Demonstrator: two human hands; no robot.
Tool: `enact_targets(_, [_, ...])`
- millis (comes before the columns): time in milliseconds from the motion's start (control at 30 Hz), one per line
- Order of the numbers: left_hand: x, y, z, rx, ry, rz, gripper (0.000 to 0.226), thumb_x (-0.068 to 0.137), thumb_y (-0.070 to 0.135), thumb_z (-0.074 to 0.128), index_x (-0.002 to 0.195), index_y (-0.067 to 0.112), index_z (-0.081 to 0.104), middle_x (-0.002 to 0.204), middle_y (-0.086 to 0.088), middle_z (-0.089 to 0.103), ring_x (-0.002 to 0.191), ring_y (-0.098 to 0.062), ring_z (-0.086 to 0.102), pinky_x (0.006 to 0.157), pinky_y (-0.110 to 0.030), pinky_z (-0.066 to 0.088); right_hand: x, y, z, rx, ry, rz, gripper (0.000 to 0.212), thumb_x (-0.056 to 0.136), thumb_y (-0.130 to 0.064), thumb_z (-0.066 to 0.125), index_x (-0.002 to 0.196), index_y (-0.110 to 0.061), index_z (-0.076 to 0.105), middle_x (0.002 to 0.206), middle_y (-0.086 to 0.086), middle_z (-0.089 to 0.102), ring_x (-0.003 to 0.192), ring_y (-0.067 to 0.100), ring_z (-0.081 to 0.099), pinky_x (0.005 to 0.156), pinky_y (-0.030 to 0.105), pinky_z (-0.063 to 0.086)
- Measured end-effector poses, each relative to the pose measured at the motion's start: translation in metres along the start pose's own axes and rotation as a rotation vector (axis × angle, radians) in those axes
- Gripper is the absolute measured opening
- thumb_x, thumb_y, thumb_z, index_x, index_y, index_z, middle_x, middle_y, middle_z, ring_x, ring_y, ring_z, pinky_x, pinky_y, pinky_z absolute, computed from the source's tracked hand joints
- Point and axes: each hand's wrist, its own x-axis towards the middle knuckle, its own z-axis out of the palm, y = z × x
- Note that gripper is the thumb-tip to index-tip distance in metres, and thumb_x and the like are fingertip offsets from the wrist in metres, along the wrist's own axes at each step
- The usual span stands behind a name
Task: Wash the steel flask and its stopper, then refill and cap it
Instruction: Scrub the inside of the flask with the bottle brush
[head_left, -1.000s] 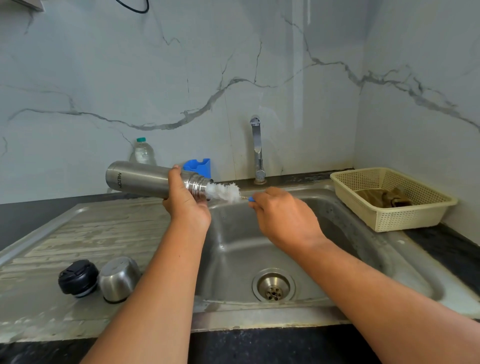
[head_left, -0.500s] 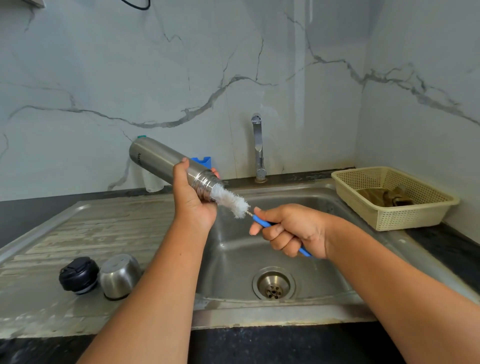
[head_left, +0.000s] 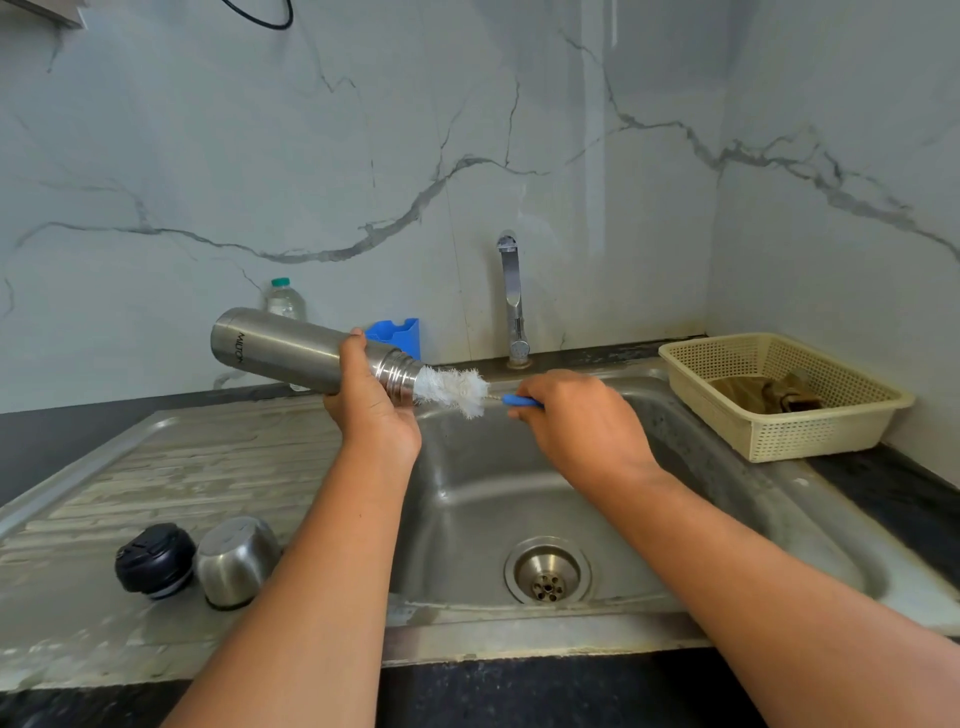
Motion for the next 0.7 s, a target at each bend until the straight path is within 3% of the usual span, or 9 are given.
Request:
enact_targets(100, [0.001,0.004,-0.002,-0.031,-0.03,-0.04,0.074,0.072,0.035,0.086,0.136,0.009,0.058,0.109,-0.005,0.073,0.083,-0.023,0.074,0.071,-0.039,0.062,-0.002,-0.004,-0.003,-0.057,-0.069,-0.034,0.034,0.105,-0.045,0.049,0.083,-0.02,0.054,0.078,-0.003,0.055,0.075,0.027,0.057,0.061,0.036,0.046])
enact_targets(167, [0.004,0.006,-0.003,-0.033,-0.061,-0.061,0.062,0.071,0.039,0.083,0.122,0.01,0.062,0.1,-0.003,0.069,0.075,-0.02,0.071,0.065,-0.034,0.059,-0.004,-0.008,-0.004,0.023,-0.129,-0.004,0.04,0.105,-0.051,0.046,0.079,-0.022,0.054,0.068,-0.005,0.054,0.068,0.024,0.056,0.057,0.033,0.041])
enact_targets(267, [0.002,0.007,-0.005,-0.026,-0.12,-0.095,0.04,0.082,0.041,0.076,0.109,0.015,0.061,0.087,-0.002,0.064,0.066,-0.018,0.066,0.06,-0.029,0.056,-0.004,-0.01,-0.003,0.499,-0.313,0.21,0.043,0.104,-0.051,0.05,0.084,-0.019,0.072,0.059,-0.008,0.048,0.053,0.012,0.045,0.052,0.027,0.037])
enact_targets(367, [-0.005,0.007,-0.004,-0.047,-0.159,-0.14,0.033,0.087,0.04,0.071,0.104,0.014,0.06,0.078,-0.003,0.061,0.064,-0.019,0.063,0.061,-0.027,0.054,-0.003,-0.004,-0.01,1.012,-0.654,0.52,0.038,0.103,-0.048,0.054,0.094,-0.015,0.07,0.059,-0.008,0.032,0.046,0.006,0.023,0.04,0.018,0.019])
enact_targets(467, [-0.011,0.004,0.0,-0.08,-0.201,-0.171,0.032,0.088,0.039,0.07,0.103,0.012,0.063,0.078,-0.005,0.063,0.066,-0.02,0.064,0.065,-0.027,0.055,-0.001,0.004,-0.021,1.255,-0.893,0.688,0.033,0.101,-0.044,0.056,0.096,-0.014,0.068,0.059,-0.009,0.026,0.041,0.002,0.02,0.034,0.013,0.016])
enact_targets(533, [-0.015,0.004,0.002,-0.079,-0.212,-0.175,0.031,0.088,0.039,0.069,0.102,0.012,0.062,0.076,-0.006,0.064,0.066,-0.02,0.064,0.065,-0.027,0.055,-0.001,0.008,-0.023,1.223,-0.895,0.667,0.037,0.102,-0.046,0.054,0.099,-0.013,0.07,0.059,-0.009,0.027,0.042,0.002,0.021,0.034,0.013,0.017])
enact_targets(600, [-0.015,0.003,0.002,-0.052,-0.194,-0.151,0.033,0.086,0.038,0.072,0.104,0.012,0.06,0.073,-0.005,0.065,0.064,-0.02,0.065,0.063,-0.028,0.056,-0.002,0.007,-0.02,1.045,-0.793,0.557,0.044,0.104,-0.05,0.05,0.102,-0.011,0.072,0.059,-0.007,0.033,0.044,0.005,0.022,0.038,0.017,0.019])
enact_targets(700, [-0.011,0.005,0.001,-0.033,-0.121,-0.082,0.069,0.068,0.038,0.085,0.126,0.01,0.06,0.092,-0.007,0.066,0.069,-0.023,0.067,0.062,-0.034,0.057,-0.004,0.003,-0.008,0.666,-0.514,0.343,0.043,0.101,-0.055,0.054,0.098,-0.016,0.073,0.065,-0.005,0.052,0.05,0.009,0.04,0.049,0.023,0.037])
